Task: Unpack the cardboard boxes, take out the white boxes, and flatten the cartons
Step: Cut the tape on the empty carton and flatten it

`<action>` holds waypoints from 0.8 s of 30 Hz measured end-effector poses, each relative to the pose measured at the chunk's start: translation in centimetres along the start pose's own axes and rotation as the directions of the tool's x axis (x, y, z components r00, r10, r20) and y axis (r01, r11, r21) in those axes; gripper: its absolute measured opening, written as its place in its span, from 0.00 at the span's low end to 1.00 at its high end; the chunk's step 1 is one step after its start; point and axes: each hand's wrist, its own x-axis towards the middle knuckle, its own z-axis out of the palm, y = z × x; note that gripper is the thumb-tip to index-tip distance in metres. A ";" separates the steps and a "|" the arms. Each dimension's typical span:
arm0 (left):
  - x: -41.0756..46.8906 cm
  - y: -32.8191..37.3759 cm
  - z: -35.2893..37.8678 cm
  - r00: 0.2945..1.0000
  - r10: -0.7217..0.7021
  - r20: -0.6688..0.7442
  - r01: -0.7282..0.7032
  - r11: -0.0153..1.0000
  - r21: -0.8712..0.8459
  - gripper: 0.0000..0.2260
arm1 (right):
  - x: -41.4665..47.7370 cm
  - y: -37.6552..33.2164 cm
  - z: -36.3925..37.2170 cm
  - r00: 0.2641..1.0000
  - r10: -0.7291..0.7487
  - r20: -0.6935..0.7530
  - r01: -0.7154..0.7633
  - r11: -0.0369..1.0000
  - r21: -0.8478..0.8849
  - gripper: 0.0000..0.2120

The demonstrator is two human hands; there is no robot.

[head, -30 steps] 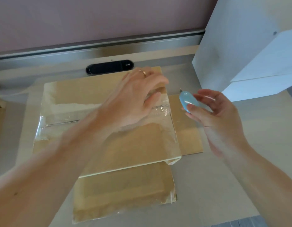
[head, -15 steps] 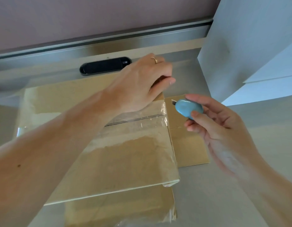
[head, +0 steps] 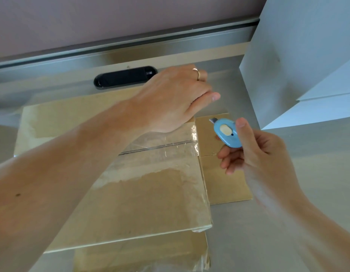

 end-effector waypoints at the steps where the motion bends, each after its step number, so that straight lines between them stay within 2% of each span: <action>1: 0.0 0.0 0.0 1.000 -0.001 0.007 0.001 1.000 -0.002 0.27 | 0.1 0.0 0.2 1.000 -0.010 -0.001 0.010 1.000 -0.020 0.22; 9: 0.3 -0.1 0.1 0.999 -0.028 0.019 0.028 1.000 -0.008 0.18 | 0.6 0.2 1.2 0.995 -0.059 0.076 0.064 0.996 -0.067 0.17; 24: 0.2 -0.3 0.3 1.000 -0.025 -0.012 0.025 0.999 -0.036 0.17 | 1.3 -0.1 0.2 0.968 -0.125 0.216 0.164 0.971 -0.171 0.15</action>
